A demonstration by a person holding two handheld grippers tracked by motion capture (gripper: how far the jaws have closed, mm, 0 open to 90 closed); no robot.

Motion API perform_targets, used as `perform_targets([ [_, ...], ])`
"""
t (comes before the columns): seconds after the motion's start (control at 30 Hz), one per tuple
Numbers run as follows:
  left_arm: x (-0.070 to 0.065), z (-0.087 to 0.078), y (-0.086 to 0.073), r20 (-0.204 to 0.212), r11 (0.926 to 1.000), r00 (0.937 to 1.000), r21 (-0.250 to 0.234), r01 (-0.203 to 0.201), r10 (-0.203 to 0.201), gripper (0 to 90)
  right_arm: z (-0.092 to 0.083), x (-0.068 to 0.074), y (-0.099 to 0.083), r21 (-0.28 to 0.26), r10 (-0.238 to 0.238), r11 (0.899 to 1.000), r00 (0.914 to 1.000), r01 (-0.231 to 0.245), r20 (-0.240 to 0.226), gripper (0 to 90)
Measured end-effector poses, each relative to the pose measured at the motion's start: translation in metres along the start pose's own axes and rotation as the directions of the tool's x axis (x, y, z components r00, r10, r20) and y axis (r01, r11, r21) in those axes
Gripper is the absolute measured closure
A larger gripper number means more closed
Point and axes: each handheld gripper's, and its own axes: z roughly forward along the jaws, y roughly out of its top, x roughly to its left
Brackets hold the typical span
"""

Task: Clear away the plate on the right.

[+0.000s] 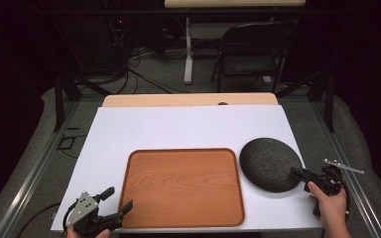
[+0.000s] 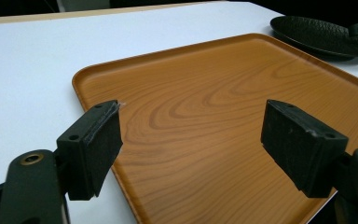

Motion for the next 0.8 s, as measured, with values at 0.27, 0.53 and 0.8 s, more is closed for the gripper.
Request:
perform_targets([
  [0.27,0.000,0.000,0.000,-0.001,1.0000,1.0000,0.002,0.000,0.000,20.5,0.006,-0.001,0.003,-0.008,0.014,1.000,0.9999,-0.014,-0.002,47.1],
  [0.53,0.000,0.000,0.000,0.000,1.0000,1.0000,0.002,0.001,-0.001,20.5,0.009,-0.003,0.005,-0.012,0.016,1.000,0.9999,-0.016,-0.003,46.8],
  [0.8,0.000,0.000,0.000,0.000,1.0000,1.0000,0.002,0.000,0.000,20.4,0.011,-0.003,0.008,-0.007,0.038,0.999,0.9993,-0.038,-0.003,49.1],
])
